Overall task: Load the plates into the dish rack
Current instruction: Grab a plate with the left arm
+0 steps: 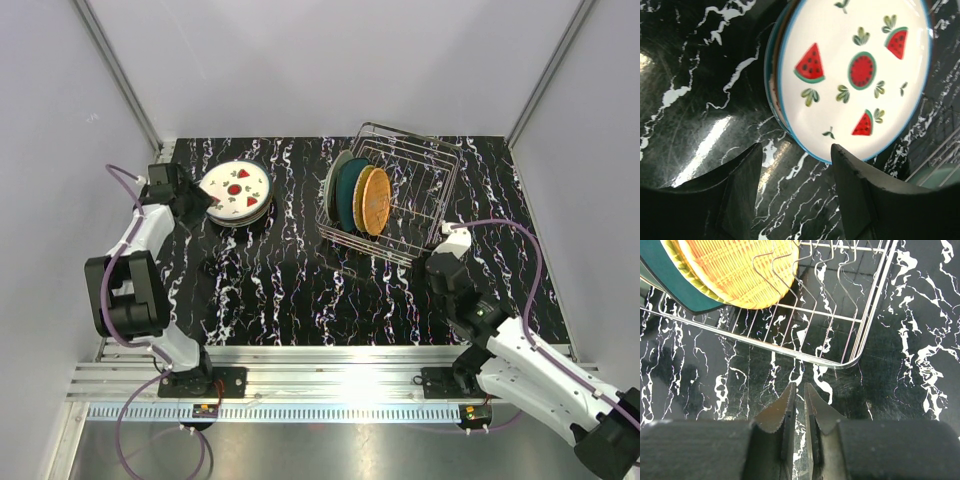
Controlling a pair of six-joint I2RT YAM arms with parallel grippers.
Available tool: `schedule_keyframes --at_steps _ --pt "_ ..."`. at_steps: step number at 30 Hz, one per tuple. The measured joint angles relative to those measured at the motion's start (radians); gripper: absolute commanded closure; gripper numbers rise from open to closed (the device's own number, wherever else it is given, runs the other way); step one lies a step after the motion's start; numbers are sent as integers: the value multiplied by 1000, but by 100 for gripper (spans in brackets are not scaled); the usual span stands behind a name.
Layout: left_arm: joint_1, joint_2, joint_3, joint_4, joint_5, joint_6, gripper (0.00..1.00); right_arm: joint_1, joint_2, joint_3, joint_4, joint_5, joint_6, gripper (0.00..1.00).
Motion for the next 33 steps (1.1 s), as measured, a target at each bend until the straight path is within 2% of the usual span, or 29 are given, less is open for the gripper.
schedule_keyframes --at_steps 14,15,20,22,26,33 --pt "11 166 67 3 -23 13 59 0 32 0 4 1 -1 81" --pt "11 174 68 3 -23 13 64 0 34 0 4 1 -1 81" --pt "10 188 84 8 -24 22 73 0 44 0 4 1 -2 82" --pt "10 188 84 8 -24 27 81 0 44 0 4 1 -2 82" --pt "9 188 84 21 -24 29 91 0 44 0 4 1 -2 82" --pt "12 187 84 27 -24 29 94 0 43 0 4 1 -2 81"
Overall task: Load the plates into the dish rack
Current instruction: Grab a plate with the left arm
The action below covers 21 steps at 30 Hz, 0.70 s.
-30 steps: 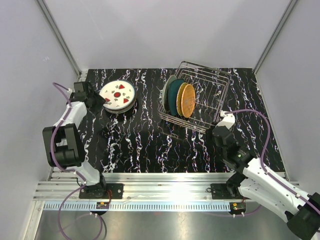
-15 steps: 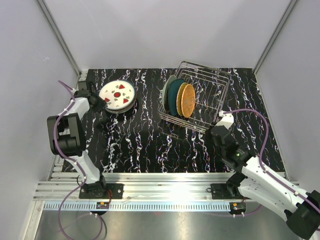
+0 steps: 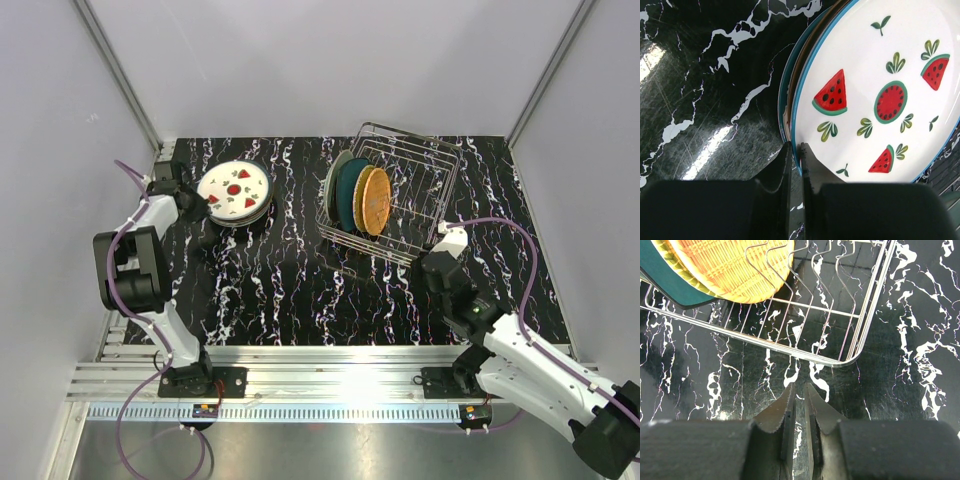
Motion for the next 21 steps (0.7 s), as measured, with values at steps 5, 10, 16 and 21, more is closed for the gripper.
schedule_keyframes --at_steps 5,10,16,21 --pt "0 -41 -34 -5 -1 1 95 0 -10 0 0 0 0 81" --pt "0 -99 -62 -18 -15 3 100 0 -23 0 0 0 0 82" --pt "-2 -155 -80 -25 -48 10 100 0 -27 0 0 -1 0 81" --pt "-13 -185 -82 -28 -63 22 100 0 -33 0 0 -30 -7 73"
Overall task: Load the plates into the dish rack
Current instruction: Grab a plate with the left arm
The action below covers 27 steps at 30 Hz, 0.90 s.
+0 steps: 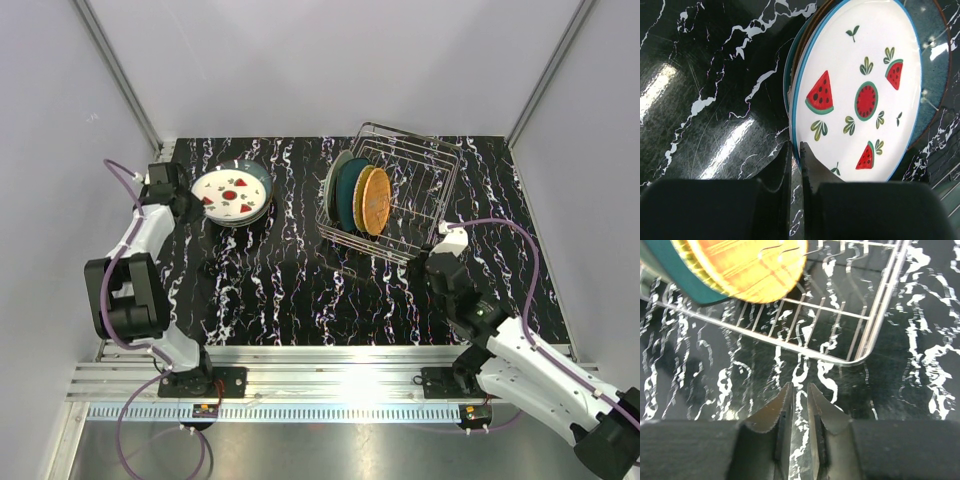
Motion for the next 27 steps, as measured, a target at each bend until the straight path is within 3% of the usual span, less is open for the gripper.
schedule_keyframes --at_steps 4,10,27 --pt "-14 -39 -3 -2 -13 11 100 0 -31 0 13 -72 -25 59" --pt "-17 -127 -31 -2 -15 14 100 0 -61 -14 69 -204 -55 57" --pt "-18 -248 -101 -55 -24 4 100 4 71 16 166 -528 -86 48"
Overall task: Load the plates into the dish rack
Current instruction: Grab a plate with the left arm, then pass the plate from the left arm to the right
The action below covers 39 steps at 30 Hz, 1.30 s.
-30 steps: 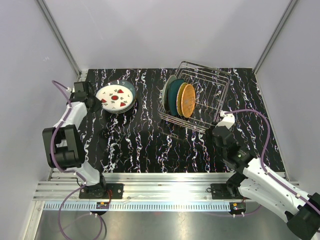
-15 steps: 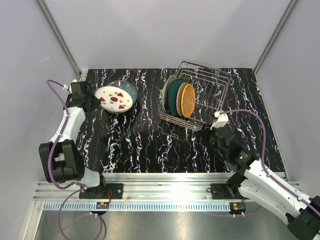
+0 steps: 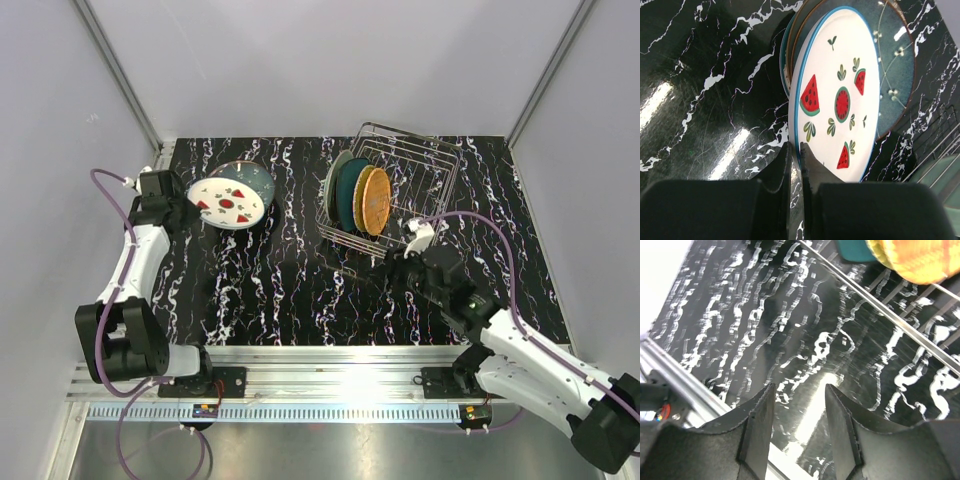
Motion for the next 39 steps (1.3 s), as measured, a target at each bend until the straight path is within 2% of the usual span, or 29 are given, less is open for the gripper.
schedule_keyframes --at_steps 6,8,15,20,28,39 --pt "-1 -49 -14 2 0 -1 100 32 60 42 63 -52 -3 44" --pt "-1 -59 -16 2 0 -2 100 60 107 60 98 -70 3 39" --pt "-1 -58 -18 2 2 -2 100 209 360 212 237 -58 58 29" --pt "-1 -41 -18 2 2 -1 100 264 553 371 303 -32 74 28" --pt "2 7 -17 2 13 9 100 268 750 605 253 195 270 22" --pt "21 48 -17 3 50 13 100 274 1067 856 169 278 448 20"
